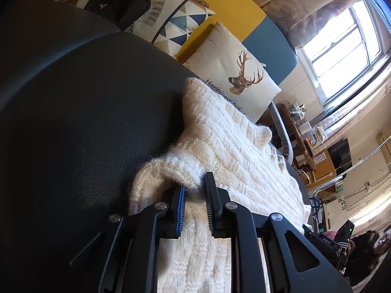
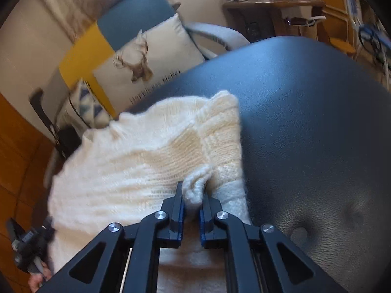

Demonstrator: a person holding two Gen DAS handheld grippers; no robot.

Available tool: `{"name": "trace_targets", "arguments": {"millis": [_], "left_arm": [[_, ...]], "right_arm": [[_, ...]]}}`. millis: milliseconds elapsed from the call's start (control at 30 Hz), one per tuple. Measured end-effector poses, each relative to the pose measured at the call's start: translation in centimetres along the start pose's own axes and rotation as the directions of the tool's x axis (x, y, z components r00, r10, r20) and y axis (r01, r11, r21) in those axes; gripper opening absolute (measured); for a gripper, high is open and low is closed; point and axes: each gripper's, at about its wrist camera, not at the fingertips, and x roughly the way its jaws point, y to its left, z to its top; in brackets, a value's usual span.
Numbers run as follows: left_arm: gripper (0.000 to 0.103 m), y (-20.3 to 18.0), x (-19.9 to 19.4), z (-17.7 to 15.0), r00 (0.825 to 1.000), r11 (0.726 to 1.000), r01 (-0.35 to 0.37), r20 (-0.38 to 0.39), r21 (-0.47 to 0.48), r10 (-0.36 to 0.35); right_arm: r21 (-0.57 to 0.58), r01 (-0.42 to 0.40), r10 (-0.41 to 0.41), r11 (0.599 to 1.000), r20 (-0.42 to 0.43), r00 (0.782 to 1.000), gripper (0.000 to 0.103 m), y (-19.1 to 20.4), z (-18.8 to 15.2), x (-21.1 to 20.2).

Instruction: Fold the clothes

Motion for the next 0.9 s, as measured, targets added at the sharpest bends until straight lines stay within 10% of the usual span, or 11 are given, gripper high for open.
{"name": "trace_targets", "arguments": {"millis": [200, 367, 633, 833, 900], "left_arm": [[0.026, 1.7, 0.7, 1.5, 0.994, 0.982, 0.087, -0.055, -0.165, -0.097], [0.026, -0.3, 0.2, 1.4, 0.999, 1.000, 0.000, -0.042, -0.015, 0.000], [0.025, -0.9, -0.7, 0.1, 0.996, 0.990, -0.088, 0.017, 0.113, 0.086], [0.024, -0.8, -0.8, 0.1, 0.996, 0.985, -0.093, 0.013, 0.146, 0.092], [0.024, -0.4, -0.9, 0.3, 0.998, 0.991, -0.054, -0.006, 0.122, 0.055]], "right_arm": [[0.170, -0.071, 0.076, 0.983, -0.024, 0.997, 0.021, -2.5, 1.6, -1.1], [-0.147, 0.133, -0.142, 0.980, -0.050, 0.989, 0.005, 2.7, 1.1, -1.0], [-0.457, 0.370, -0.409, 0.809, 0.015, 0.913, 0.005, 5.7, -0.6, 1.6], [-0.508, 0.454, -0.460, 0.732, 0.123, 0.879, 0.022, 8.1, 0.3, 0.2], [-0.531, 0.389, -0.354, 0.753, 0.172, 0.919, 0.024, 11.1, 0.9, -1.5]]}}
